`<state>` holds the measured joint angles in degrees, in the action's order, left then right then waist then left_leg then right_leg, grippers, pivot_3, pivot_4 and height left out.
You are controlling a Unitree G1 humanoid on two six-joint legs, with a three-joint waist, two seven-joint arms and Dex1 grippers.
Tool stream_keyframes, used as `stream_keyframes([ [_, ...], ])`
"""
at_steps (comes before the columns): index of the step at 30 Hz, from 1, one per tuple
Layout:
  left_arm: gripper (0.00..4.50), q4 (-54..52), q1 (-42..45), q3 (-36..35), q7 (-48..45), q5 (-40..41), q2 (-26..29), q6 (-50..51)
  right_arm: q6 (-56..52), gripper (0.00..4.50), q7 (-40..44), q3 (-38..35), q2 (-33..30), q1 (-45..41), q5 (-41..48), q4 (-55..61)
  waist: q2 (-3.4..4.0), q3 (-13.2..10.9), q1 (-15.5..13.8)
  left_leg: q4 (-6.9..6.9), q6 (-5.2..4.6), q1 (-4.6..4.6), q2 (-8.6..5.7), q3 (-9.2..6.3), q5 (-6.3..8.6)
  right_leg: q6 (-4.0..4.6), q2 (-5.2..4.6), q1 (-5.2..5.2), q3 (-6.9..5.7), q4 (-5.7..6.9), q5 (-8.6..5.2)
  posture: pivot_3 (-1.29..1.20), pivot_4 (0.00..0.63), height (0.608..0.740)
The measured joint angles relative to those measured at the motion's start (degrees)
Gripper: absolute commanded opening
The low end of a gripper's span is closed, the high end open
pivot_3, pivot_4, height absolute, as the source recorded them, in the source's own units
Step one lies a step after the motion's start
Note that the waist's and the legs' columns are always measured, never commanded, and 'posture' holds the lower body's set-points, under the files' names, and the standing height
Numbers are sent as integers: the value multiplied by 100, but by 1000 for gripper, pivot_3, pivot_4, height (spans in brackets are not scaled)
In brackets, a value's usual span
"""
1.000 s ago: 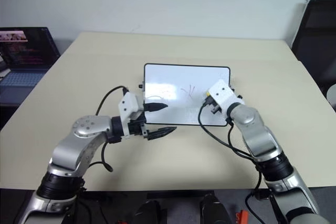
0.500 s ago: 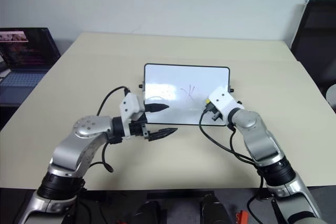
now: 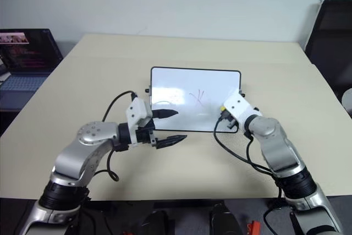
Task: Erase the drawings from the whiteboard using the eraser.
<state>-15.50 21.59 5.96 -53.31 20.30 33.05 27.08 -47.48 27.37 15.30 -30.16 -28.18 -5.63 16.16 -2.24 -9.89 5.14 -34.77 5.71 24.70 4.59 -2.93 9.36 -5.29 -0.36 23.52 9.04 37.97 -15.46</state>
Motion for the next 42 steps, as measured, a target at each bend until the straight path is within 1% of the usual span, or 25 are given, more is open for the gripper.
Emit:
stream_keyframes([
  [5, 4500, -10, 0, 3, -1, 1, -2, 11, 413, 1336, -613, -92, 181, -312, -330, -426, 0, -1, -5, -6, 0, 1, -1, 1, 0, 2, -1, 2, 0, -2, 1, 0, 150, 740],
  [7, 4500, -10, -1, 3, 1, 1, -1, 15, 515, 1336, -707, -179, 198, -369, -413, -509, 0, -1, -11, -3, 0, 2, -1, 1, 0, 2, -2, 2, -1, -2, 1, 0, 150, 740],
  [12, 4500, -25, -26, 3, 19, 1, -2, 28, 454, 1335, -421, -215, 175, -273, -378, -330, 0, -1, -22, 25, 0, 5, 0, 0, 0, -1, -1, 4, -4, -14, -2, 0, 150, 740],
  [17, 4500, -47, -93, 1, 24, 1, 8, 28, 243, 1335, 45, 87, 121, 25, -257, 29, 0, -1, -7, 29, 0, 4, 0, 0, 0, 0, -1, 7, -4, -13, -4, 0, 150, 740],
  [22, 4500, -49, -208, -57, 23, 0, 97, -2, 328, 1335, -52, 114, 154, 3, -289, -33, 0, -2, -8, 13, 1, 4, 0, 0, 0, 2, -3, 6, -3, -12, -2, 0, 150, 740],
  [24, 4500, -61, -309, -146, 64, 4, 118, -15, 470, 1335, -148, -18, 203, 0, -258, -93, 0, -2, -13, 14, 0, 5, 0, 1, 0, 2, -3, 6, -3, -12, -2, 0, 150, 740],
  [27, 4500, -94, -572, -494, 262, 146, 115, 24, 724, 1335, -137, -533, 425, 232, 66, 14, 0, -4, -19, 36, 0, 7, 0, 0, 0, 2, -3, 11, -6, -16, -5, 0, 150, 740],
  [28, 4500, -100, -667, -680, 334, 245, 103, 39, 828, 1335, -94, -711, 514, 439, 265, 152, 0, -4, -22, 51, 0, 8, 1, 0, 0, 2, -3, 15, -9, -18, -10, 0, 150, 740],
  [31, 4500, -100, -779, -1119, 565, 448, 47, 52, 1218, 1335, 122, -972, 749, 980, 776, 511, 1, -4, -38, 80, 1, 10, 1, -2, 0, -12, -3, 24, -14, -16, -16, 0, 150, 740],
  [34, 4500, -101, -774, -1405, 777, 642, 16, 112, 1607, 1335, 235, -1055, 782, 1398, 1045, 895, 2, -5, -46, 84, 3, 10, 0, -6, 2, -20, -3, 23, -19, -15, -21, 0, 150, 740],
  [36, 4500, -109, -777, -1534, 868, 746, 14, 160, 1711, 1335, 311, -1196, 777, 1673, 1245, 1050, 1, -5, -47, 83, 4, 10, 0, -7, 3, -18, -3, 21, -19, -17, -23, 0, 150, 740],
  [39, 4500, -262, -789, -1561, 896, 908, 53, 297, 1696, 1335, 413, -1392, 779, 1933, 1618, 1169, 1, -5, -42, 79, 4, 9, 0, -7, 2, 8, -3, 20, -18, -12, -36, 0, 150, 740],
  [42, 4500, -352, -891, -1561, 869, 1017, 187, 415, 1696, 1335, 510, -1425, 779, 2161, 1878, 1369, 1, -5, -38, 78, 4, 3, 0, -9, 2, 11, -3, 19, -18, -6, -37, 0, 150, 740],
])
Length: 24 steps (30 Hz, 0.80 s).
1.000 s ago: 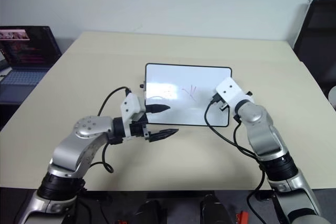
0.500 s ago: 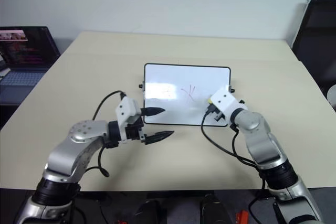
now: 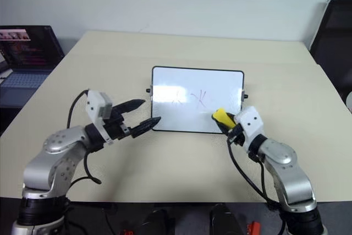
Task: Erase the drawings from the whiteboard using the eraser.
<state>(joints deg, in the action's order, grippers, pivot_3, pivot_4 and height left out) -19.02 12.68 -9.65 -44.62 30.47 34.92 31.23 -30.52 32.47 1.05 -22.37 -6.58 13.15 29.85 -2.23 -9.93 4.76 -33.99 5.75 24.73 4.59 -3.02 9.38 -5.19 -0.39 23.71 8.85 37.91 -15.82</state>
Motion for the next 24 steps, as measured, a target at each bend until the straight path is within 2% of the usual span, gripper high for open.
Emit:
stream_keyframes([
  [8, 4500, 41, -132, -185, 28, 3, 188, 6, 28, 1335, 14, 33, 2, 117, 311, 55, 0, 0, 6, 0, 0, 1, 0, 1, 0, 2, 0, 1, 0, -2, -1, 0, 150, 740],
  [14, 4500, 124, -142, -198, 26, -16, 189, -45, 147, 1335, -40, 336, 39, -230, 257, -9, 0, 0, 5, 0, 0, 1, 0, 0, 0, 2, 0, 1, 0, -2, 0, 0, 150, 740],
  [19, 4500, 155, -157, -122, 17, -62, 185, -84, 153, 1332, -389, 804, 126, -1214, -373, -598, 1, 0, 16, -2, 0, 0, 0, 0, -1, 5, 0, 3, -2, 2, 2, 0, 150, 740],
  [24, 4500, 196, -71, 92, -2, -180, 183, -163, 79, 1332, -845, 1290, 314, -2696, -1222, -1861, 1, -1, 14, 2, 1, 2, 0, 0, -1, 4, 0, 5, -3, 3, 3, 0, 150, 740],
])
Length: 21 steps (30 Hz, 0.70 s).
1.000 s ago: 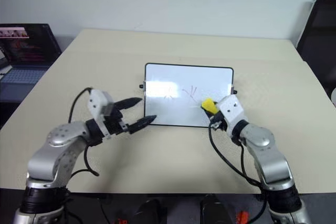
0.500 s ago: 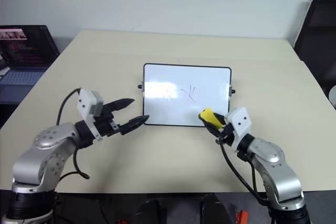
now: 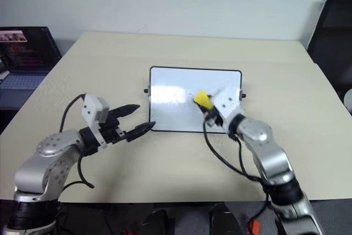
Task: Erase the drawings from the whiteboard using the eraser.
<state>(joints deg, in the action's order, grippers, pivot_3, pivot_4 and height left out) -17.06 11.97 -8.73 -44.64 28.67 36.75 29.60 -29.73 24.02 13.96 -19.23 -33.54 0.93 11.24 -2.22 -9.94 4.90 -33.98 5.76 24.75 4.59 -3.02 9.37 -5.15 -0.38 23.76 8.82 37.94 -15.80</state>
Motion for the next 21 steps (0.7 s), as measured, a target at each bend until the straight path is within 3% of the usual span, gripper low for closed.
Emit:
stream_keyframes([
  [7, 4500, -90, 285, 56, 11, 26, 112, 141, 17, 1332, 95, 433, -25, -796, -645, -1250, 2, -2, -25, 7, 0, 7, 0, -2, 1, -26, 0, 2, -4, -1, 10, 0, 150, 740],
  [16, 4500, -316, 202, 55, -15, 66, 160, 284, 31, 1331, 763, 895, -93, -955, -899, -1388, 2, -2, -8, 1, 0, 2, 1, -3, 1, -29, 1, 1, -5, 8, 9, 0, 150, 740],
  [21, 4500, -270, 66, 6, -258, 71, 238, 201, 233, 1331, 580, 990, 43, -1227, -1220, -1729, 2, -2, 4, -5, 0, 2, 1, -3, 0, -3, 1, 1, -4, 11, 0, 0, 150, 740],
])
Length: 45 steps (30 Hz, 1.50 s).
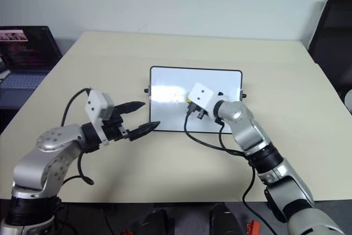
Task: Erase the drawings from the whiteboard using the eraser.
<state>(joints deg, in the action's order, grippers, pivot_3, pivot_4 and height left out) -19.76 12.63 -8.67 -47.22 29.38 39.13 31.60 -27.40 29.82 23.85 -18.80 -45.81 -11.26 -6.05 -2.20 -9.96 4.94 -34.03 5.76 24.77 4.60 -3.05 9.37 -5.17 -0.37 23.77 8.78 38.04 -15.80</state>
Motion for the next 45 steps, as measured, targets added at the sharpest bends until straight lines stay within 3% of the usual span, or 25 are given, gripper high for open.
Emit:
stream_keyframes([
  [6, 4500, 545, -85, 107, -150, -190, -143, -518, 147, 1330, 18, -2, 83, -285, -178, -321, 0, 0, -9, 2, 0, 1, 0, 0, 0, -1, 0, -1, -1, -3, 1, 0, 150, 740],
  [13, 4500, 731, -135, 213, -267, -287, -179, -845, -54, 1329, 542, -35, -570, 269, -209, 440, -1, 1, -61, 1, 0, -3, 0, 0, 0, 2, -1, -4, -2, 0, -3, 0, 150, 740],
  [21, 4500, 808, -145, 217, -420, -286, -179, -856, -200, 1328, 271, -345, -363, 198, -201, 254, -1, 1, -20, -10, -8, -6, 0, 0, -8, 13, -1, -6, -1, 2, 12, 0, 150, 740],
  [29, 4500, 809, -126, 226, -469, -285, -178, -844, -709, 1327, 1261, -76, -508, 603, 133, 822, -2, 2, -16, -5, -9, -6, 1, -1, -8, 11, 0, -6, -2, 1, 10, 0, 150, 740],
  [37, 4500, 811, -121, 270, -519, -285, -175, -844, 19, 1327, -15, -355, -259, -21, -223, -163, -2, 1, -3, -18, -1, -10, 0, 0, -19, 17, -1, -7, 0, -1, 31, 0, 150, 740],
  [41, 4500, 812, -120, 272, -551, -287, -175, -847, 134, 1326, 89, -381, -345, -21, -234, -224, -3, 2, -9, -15, -2, -10, 0, 0, -19, 14, -1, -11, 1, -7, 30, 0, 150, 740],
  [45, 4500, 821, -120, 273, -579, -296, -175, -851, 16, 1326, 708, -230, -653, 252, -210, 201, -4, 3, -13, -9, -2, -10, 1, 0, -19, 12, 0, -13, 0, -8, 27, 0, 150, 740],
])
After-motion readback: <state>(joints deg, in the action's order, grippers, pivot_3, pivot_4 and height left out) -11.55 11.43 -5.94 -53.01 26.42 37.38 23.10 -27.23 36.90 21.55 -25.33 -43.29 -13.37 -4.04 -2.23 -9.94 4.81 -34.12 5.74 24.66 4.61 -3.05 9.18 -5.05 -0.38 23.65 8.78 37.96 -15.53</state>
